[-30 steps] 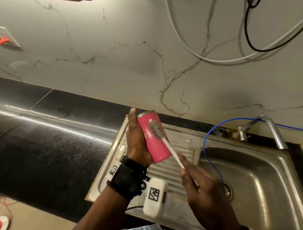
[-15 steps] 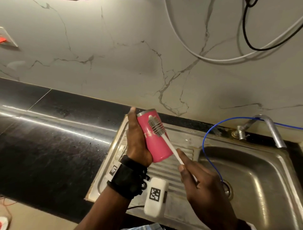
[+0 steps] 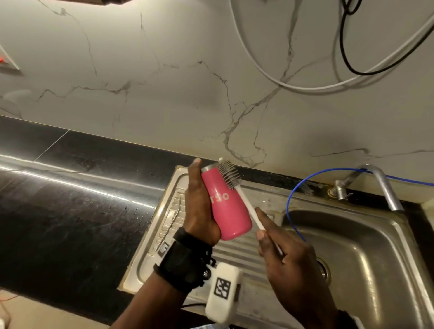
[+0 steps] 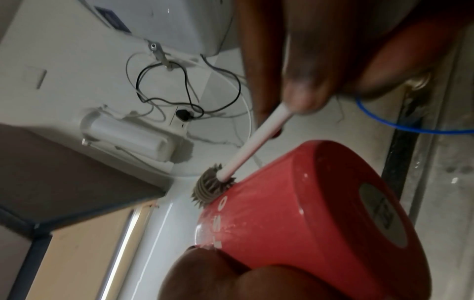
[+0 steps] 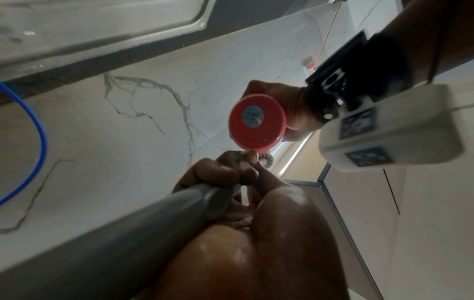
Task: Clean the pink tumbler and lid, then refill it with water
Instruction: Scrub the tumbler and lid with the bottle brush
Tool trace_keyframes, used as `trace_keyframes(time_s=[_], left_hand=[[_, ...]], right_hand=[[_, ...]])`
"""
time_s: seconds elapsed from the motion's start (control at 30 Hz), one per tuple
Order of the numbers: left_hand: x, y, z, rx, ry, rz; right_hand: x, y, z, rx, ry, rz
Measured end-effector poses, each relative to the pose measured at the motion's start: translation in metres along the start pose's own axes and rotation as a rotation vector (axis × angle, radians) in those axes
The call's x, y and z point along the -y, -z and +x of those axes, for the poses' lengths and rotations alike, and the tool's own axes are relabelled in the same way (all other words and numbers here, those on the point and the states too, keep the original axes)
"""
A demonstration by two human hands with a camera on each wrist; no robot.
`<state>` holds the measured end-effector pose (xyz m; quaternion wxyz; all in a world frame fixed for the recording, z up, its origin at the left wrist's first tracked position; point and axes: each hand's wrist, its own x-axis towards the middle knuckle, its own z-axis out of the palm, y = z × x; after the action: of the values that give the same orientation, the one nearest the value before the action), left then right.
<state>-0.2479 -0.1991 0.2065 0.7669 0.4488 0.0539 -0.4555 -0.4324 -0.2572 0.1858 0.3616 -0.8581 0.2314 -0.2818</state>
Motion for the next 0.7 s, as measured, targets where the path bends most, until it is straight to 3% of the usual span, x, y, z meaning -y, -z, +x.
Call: trace_keyframes(time_s=[0.13,0.43,0.7], left_hand=[[0.005,-0.003,-0.001,0.063,0.032,-0.013],[-0.034,0.016,0.013,-0.091,-0.067,-0.146],[-0.019,0.007,0.007,-0.061,-0.029,-0.095]], right_hand=[[0.002,0.002,0.007,0.0,0.011,-0.03],[-0.005,0.01,-0.034,0.098,0.032,0.005],[0.0,0.003,-0.023,0.079,0.081,-0.07]])
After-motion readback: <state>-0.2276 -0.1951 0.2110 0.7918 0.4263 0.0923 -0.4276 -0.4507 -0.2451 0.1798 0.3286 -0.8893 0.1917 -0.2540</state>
